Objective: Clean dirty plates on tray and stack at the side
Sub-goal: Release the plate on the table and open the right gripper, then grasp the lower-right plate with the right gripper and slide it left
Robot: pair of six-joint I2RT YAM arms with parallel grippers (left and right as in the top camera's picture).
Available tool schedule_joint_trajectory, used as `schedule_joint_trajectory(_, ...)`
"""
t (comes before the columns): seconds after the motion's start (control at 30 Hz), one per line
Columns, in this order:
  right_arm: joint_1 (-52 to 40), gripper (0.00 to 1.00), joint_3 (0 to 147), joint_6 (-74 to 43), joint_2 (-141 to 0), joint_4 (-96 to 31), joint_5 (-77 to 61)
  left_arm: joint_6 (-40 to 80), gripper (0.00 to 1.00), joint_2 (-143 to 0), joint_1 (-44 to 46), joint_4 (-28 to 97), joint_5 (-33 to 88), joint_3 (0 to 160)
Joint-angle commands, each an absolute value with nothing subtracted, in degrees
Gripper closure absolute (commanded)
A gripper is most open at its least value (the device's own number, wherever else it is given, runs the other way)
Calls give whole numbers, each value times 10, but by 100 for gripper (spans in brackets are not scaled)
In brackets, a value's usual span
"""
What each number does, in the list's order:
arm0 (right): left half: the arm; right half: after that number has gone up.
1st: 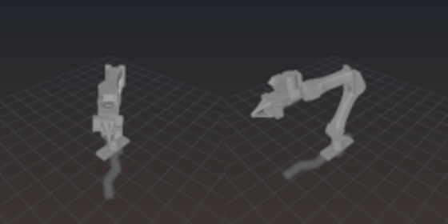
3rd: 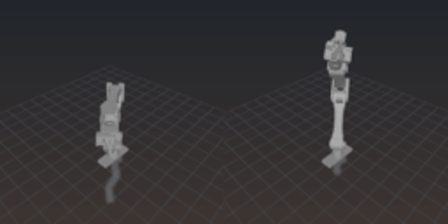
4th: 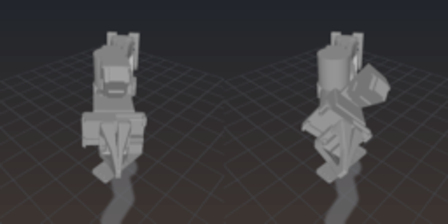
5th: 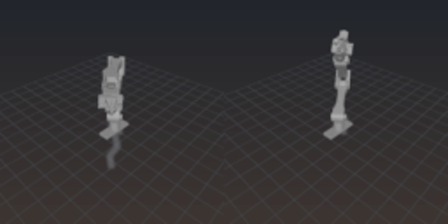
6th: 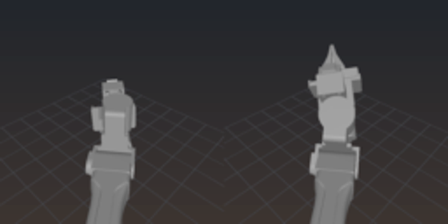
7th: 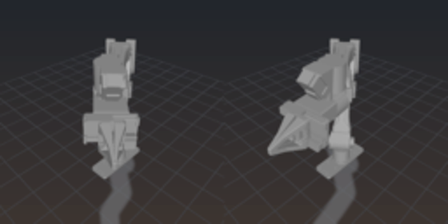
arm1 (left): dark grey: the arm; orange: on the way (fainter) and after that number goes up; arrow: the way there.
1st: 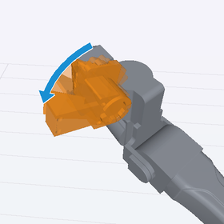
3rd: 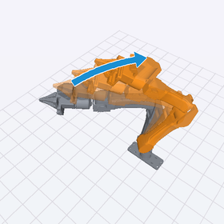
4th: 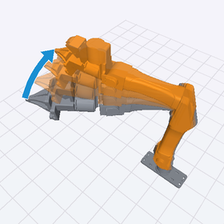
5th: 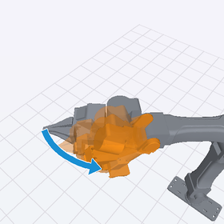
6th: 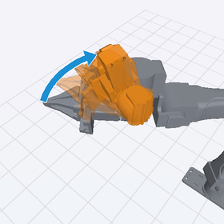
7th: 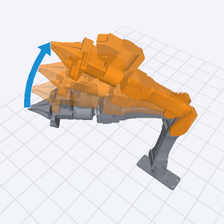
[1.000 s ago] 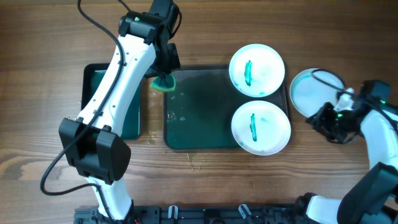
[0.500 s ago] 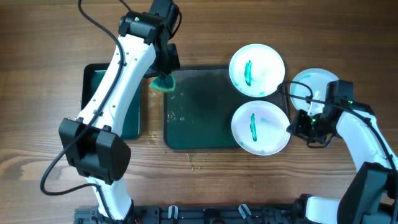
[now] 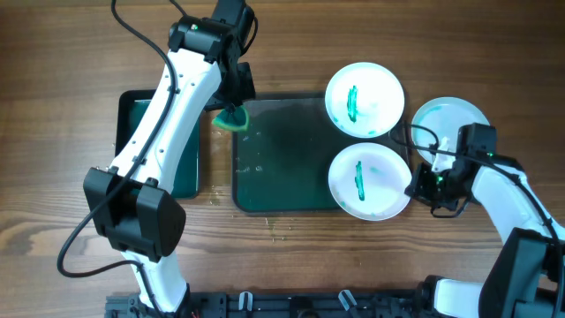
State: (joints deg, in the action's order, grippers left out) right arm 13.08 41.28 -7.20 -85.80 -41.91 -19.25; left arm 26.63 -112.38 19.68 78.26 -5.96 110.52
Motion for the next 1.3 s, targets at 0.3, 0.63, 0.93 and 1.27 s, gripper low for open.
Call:
schedule_joint_trajectory(0.3, 122, 96, 406, -66, -854, -396, -300, 257, 96, -1115, 198, 783, -58, 1114)
schedule_joint_trajectory(0.63, -48, 96, 407, -241, -797, -350, -251, 257, 96, -1115, 198, 783, -43, 1114)
schedule_joint_trajectory(0.93, -173, 96, 430, -317, -797, -307, -115, 259, 96, -1115, 198, 783, -31, 1114)
schedule_joint_trajectory(1.27, -241, 96, 474, -319, -813, -308, -25, 260, 96, -1115, 198, 783, -28, 1114)
